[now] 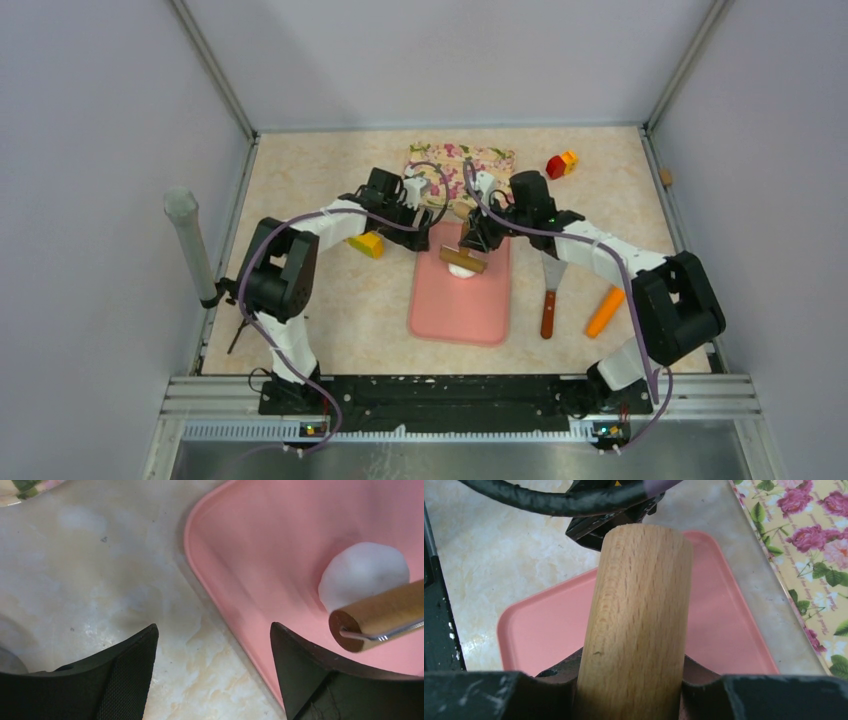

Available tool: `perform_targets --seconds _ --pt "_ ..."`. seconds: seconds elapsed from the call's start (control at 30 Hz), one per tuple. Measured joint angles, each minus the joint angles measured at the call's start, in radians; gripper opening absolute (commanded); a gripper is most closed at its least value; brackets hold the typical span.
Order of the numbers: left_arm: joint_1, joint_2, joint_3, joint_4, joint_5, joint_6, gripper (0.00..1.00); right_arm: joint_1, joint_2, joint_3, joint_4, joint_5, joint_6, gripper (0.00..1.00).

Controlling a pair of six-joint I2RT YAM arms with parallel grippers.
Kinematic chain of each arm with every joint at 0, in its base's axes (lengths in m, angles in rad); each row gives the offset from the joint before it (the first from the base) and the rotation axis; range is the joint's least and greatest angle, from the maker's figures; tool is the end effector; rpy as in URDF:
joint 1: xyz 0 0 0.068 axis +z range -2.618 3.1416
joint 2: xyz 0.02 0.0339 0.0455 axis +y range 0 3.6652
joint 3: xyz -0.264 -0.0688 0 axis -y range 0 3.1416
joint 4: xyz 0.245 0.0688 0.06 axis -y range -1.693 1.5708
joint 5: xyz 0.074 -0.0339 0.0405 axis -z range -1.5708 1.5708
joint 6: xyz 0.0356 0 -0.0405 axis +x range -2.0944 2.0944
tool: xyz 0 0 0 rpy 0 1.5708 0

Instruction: Roll out the dumpling wrappers from the dough

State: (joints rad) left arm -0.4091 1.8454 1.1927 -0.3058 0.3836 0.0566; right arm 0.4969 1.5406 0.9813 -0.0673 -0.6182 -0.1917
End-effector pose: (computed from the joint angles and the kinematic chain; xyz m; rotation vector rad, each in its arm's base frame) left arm 0.3472 -0.1650 0.1789 0.7367 2.4318 -0.6254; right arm 0.2846 0.1778 0.2378 -1.0603 1.9138 0.8491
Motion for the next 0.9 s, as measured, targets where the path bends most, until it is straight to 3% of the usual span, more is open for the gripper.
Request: perform_targets --seconds 0.13,0.53,0.9 --pt "0.0 0.043 0.016 0.018 -0.017 -0.05 0.69 0.0 0.0 -0.014 0.019 -0.004 -0.016 0.0" --pt "-0.004 0.084 0.04 0.063 -0.062 -0.179 0.22 0.0 -0.006 -0.066 0.075 0.003 -0.077 0.0" --pt "-0.012 0.095 0.04 0.074 -0.048 -0.233 0.0 0.0 -0.025 -0.105 0.091 -0.011 -0.142 0.0"
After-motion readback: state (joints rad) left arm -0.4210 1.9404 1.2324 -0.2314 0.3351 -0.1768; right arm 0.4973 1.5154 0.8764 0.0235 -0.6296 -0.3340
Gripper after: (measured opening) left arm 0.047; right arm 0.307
